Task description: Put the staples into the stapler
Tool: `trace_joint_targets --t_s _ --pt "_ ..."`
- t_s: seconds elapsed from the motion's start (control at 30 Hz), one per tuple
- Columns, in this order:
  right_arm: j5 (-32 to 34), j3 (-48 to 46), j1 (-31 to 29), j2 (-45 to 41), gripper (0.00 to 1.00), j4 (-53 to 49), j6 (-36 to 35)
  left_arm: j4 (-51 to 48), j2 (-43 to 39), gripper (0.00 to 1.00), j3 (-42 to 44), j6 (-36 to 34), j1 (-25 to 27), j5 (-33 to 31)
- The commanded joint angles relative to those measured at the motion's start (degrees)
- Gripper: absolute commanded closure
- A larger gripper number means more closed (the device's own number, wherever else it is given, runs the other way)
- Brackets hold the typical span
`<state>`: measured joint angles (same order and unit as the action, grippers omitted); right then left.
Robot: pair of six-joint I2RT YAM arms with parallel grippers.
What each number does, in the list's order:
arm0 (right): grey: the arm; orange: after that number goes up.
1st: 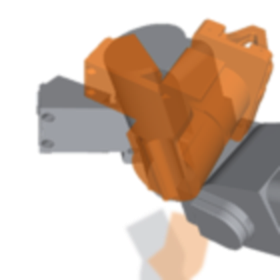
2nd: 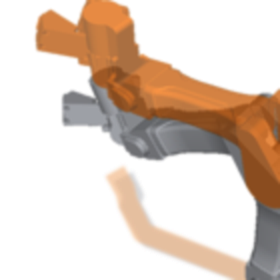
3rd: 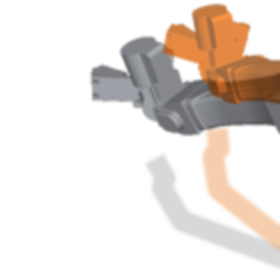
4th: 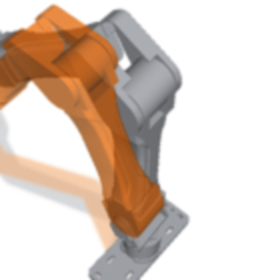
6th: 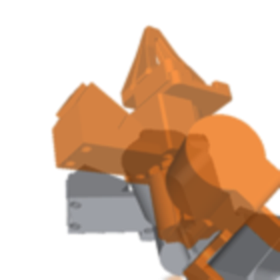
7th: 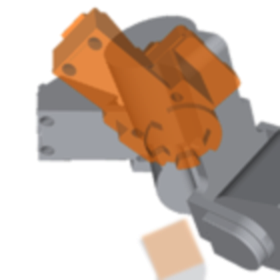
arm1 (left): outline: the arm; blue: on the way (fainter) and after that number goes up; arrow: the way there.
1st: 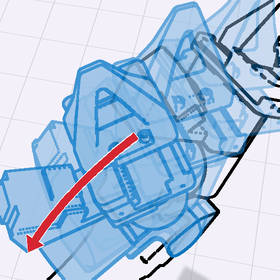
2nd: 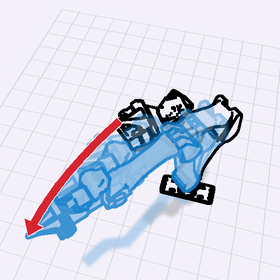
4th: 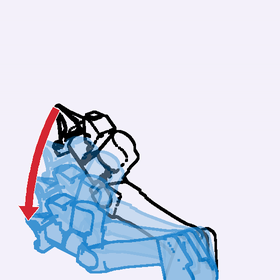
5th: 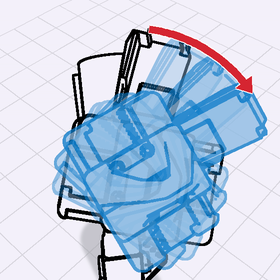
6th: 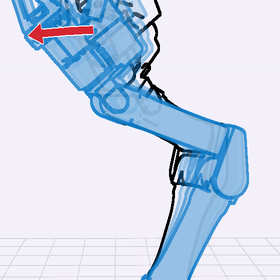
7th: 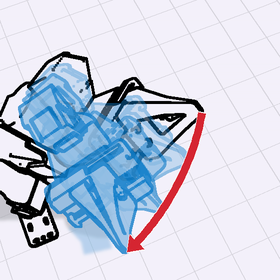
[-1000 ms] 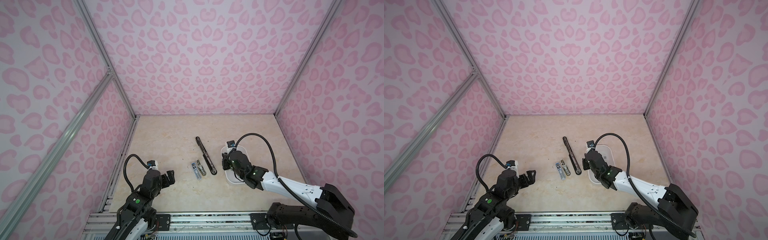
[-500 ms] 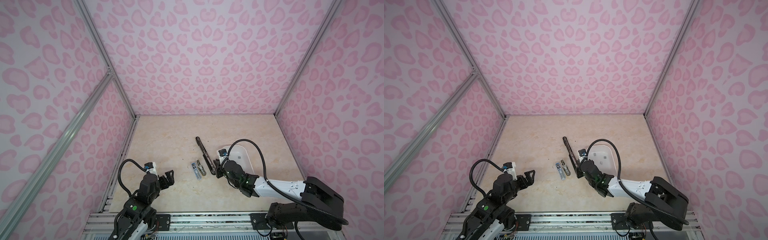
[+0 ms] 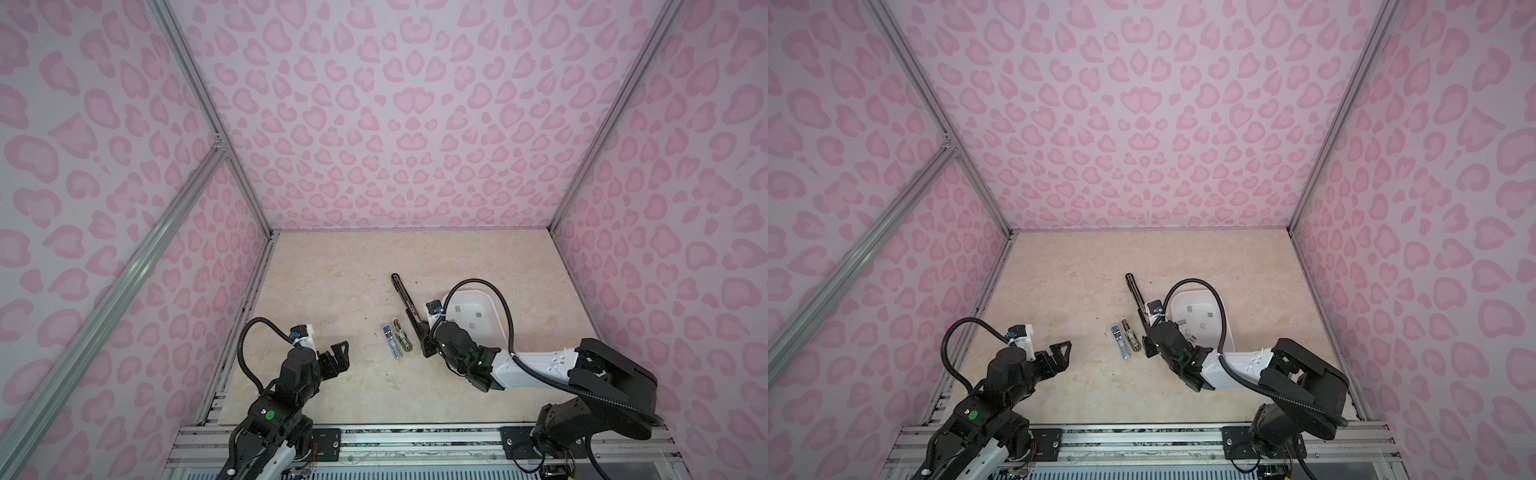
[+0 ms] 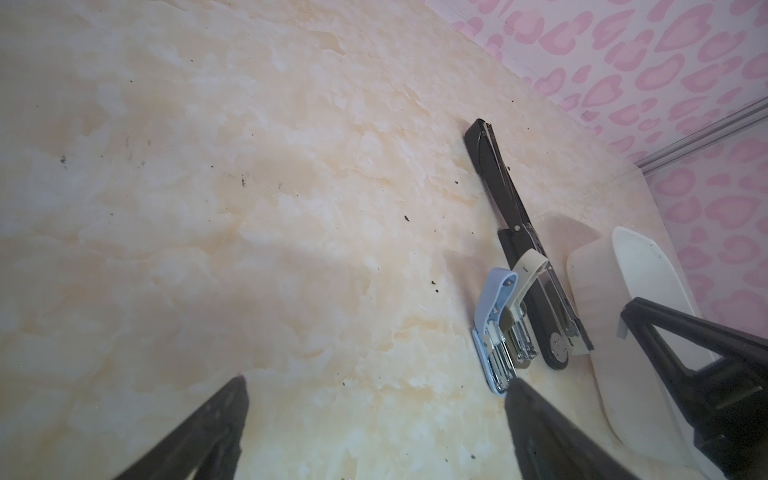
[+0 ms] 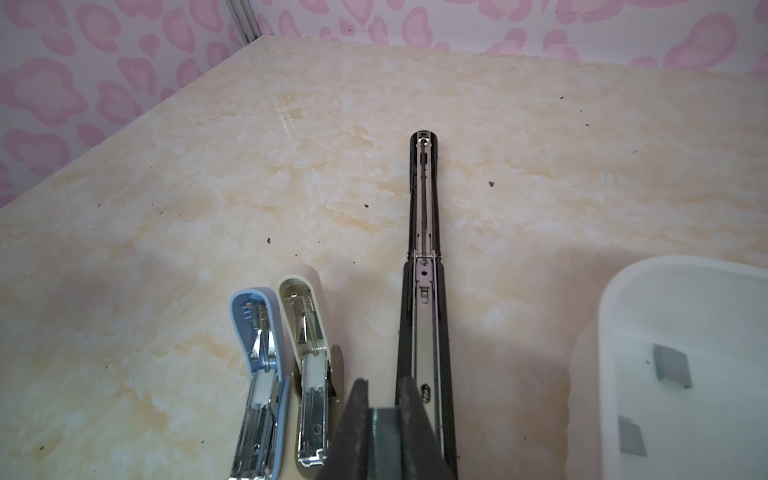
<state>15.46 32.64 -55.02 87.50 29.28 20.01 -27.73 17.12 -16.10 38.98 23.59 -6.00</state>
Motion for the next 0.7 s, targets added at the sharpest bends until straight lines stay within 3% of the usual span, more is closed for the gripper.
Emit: trace_joint_targets --t_s 0.0,0.33,0.67 --pt "1.47 0.4 -0.02 1.83 0.87 0.05 1.03 0.92 -0.05 0.03 0.23 -0.36 -0.02 -0.14" --pt "1.72 0.61 0.61 5.12 0.88 0.32 2.27 0.56 -0.8 0.03 0.4 -0.32 -0.01 -0.33" --pt "2.03 -3.44 1.74 2.9 0.88 2.32 2.42 0.47 -1.27 0.03 0.49 -0.22 -0.03 -0.5"
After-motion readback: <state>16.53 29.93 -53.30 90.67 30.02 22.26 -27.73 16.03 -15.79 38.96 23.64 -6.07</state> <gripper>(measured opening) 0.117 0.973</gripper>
